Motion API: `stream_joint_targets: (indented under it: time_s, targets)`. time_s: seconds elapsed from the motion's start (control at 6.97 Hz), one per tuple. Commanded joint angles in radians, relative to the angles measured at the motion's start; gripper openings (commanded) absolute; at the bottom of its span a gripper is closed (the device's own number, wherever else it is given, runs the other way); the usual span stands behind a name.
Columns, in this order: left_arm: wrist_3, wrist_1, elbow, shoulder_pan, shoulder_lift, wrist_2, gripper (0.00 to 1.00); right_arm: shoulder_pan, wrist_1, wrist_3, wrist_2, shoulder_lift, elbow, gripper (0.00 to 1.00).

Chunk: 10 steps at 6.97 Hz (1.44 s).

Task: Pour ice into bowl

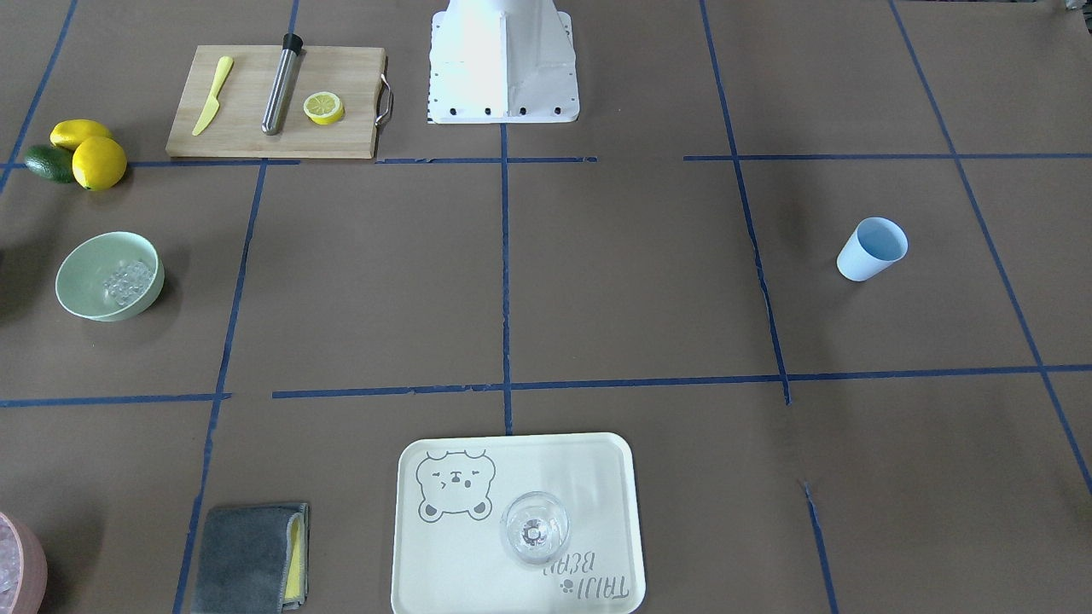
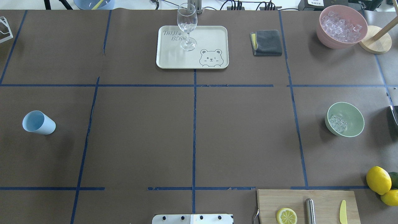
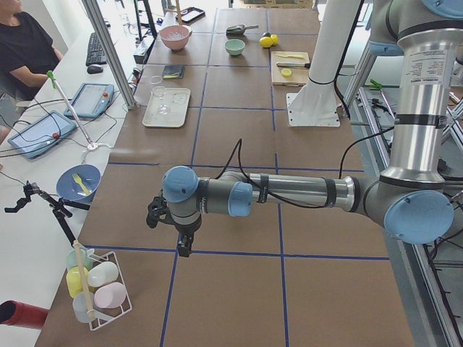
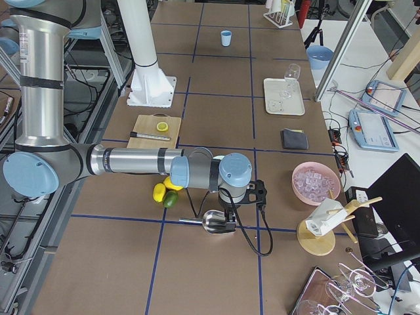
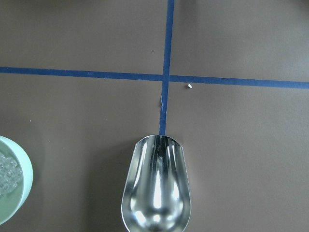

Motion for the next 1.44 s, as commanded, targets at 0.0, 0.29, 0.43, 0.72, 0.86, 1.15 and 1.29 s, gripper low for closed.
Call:
stream_joint_targets:
  time_s: [0.0,0.29,0.43,0.72,0.86,1.15,1.29]
  targets:
    - [0.0,0.0,0.001,0.0,0.0,0.0,1.0,0.0,0.0,0.0,0.0,0.001,0.0,1.0]
    - [0.0,0.0,0.001,0.0,-0.001,0.0,1.0,0.0,0.082,0.005,-0.002,0.0,-0.027,1.0]
    - [-0.001,0.0,0.001,0.0,-0.001,0.0,1.0,0.0,0.083,0.006,-0.002,0.001,-0.031,1.0]
    - [-0.001,0.0,0.002,0.0,-0.001,0.0,1.0,0.0,0.083,0.006,-0.002,0.001,-0.031,1.0]
    - [-0.003,0.0,0.002,0.0,-0.001,0.0,1.0,0.0,0.083,0.006,-0.002,0.003,-0.031,1.0]
    - [-0.001,0.0,0.002,0.0,0.0,0.0,1.0,0.0,0.083,0.008,-0.002,0.003,-0.029,1.0]
    - [-0.001,0.0,0.002,0.0,-0.001,0.0,1.0,0.0,0.083,0.008,-0.002,0.003,-0.029,1.0]
